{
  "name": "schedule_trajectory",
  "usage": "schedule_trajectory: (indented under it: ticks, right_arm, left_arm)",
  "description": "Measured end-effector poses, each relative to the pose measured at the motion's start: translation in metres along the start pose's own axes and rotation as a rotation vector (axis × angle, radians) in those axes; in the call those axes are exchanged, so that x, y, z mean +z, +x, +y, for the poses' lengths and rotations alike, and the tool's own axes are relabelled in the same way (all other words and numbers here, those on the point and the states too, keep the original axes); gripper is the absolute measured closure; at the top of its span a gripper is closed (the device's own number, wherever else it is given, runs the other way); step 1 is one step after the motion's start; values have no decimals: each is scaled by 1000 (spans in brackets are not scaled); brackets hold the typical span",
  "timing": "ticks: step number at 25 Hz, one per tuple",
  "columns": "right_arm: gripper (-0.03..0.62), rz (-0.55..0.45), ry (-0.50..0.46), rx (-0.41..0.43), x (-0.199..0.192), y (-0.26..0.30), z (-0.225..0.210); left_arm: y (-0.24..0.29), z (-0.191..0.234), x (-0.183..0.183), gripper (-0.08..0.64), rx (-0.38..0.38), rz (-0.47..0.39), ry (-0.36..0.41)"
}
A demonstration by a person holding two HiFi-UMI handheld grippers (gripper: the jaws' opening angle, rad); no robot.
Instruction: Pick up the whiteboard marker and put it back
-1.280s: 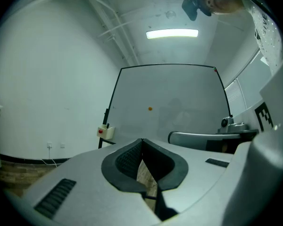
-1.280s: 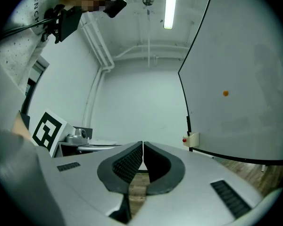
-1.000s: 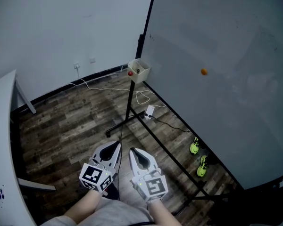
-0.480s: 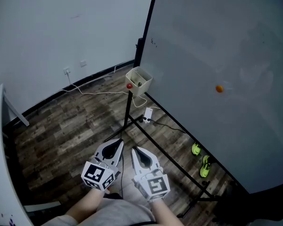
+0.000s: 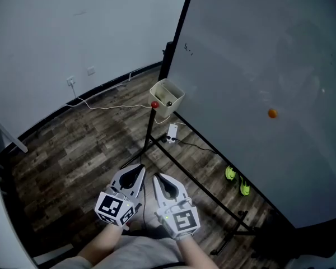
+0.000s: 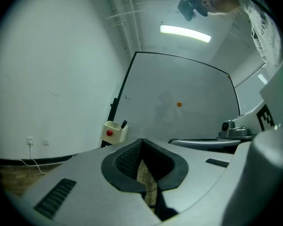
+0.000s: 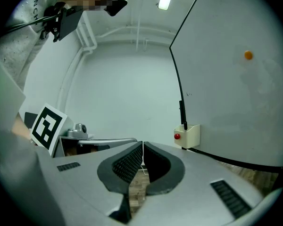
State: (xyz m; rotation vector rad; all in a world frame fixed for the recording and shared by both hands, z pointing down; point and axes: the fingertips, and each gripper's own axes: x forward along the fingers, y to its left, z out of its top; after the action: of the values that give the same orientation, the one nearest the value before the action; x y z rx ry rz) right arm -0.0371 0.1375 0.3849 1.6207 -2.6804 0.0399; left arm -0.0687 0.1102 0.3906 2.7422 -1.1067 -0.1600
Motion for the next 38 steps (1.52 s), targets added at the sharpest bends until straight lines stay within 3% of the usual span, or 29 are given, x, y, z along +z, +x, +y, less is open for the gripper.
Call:
schedule_trajectory:
  ticks: [8,19,28,38]
  right_arm:
    - [572,18,-25,1,-7,29,-20]
    - [572,0,-94,78,-2,95,-59]
    - [572,5,-100,73,-4,131,-112]
    - [572,33,-184,71,-7,158,-156]
  left_arm:
    - [20,24,-5,545,16,0,-19]
    - [82,73,8,545,61,-13,-5]
    - [145,91,5,545,49,-10,-11]
    - [187,106,0,545,63,-4,-13]
